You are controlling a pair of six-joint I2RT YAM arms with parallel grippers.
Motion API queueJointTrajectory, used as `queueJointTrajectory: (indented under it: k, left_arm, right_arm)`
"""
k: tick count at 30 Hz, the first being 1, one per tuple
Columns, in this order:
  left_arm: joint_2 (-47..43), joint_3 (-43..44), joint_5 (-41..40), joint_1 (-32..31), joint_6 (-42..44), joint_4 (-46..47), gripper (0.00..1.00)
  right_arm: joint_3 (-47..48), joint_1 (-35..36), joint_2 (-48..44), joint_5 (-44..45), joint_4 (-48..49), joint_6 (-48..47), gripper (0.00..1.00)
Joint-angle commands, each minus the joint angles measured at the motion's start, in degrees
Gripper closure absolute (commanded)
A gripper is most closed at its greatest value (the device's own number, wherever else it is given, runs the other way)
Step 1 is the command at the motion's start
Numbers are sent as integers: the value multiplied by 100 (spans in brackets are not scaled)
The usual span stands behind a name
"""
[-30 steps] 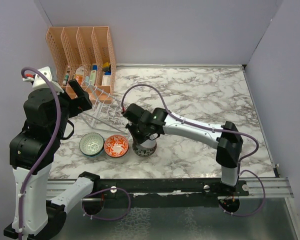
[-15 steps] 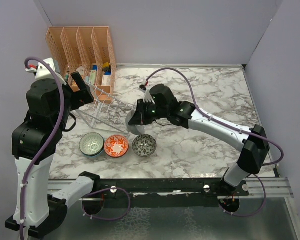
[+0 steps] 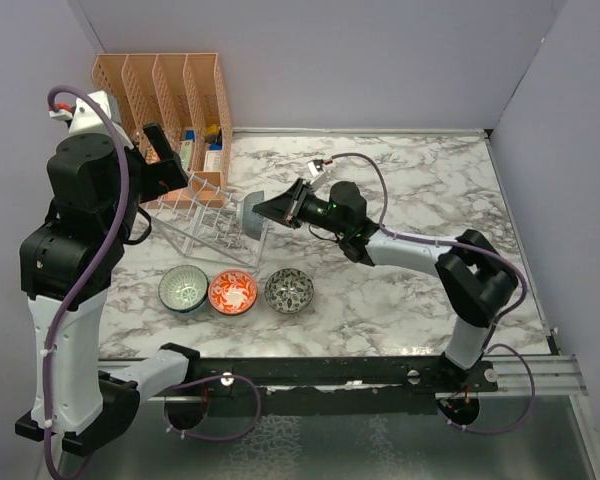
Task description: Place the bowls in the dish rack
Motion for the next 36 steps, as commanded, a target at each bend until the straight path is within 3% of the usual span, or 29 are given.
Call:
queueJointTrajectory:
  k: [1, 24, 36]
  left_arm:
    - [130, 229, 116, 25, 196, -189, 1]
    - [452, 64, 192, 23, 338, -131, 1]
    - [569, -48, 202, 23, 314, -94, 1]
  right_arm:
    - [-129, -6, 668, 323, 2788, 1440, 99]
    - [315, -161, 2900, 749, 5252, 3223, 99]
    - [344, -164, 3555, 790, 5730, 3909, 99]
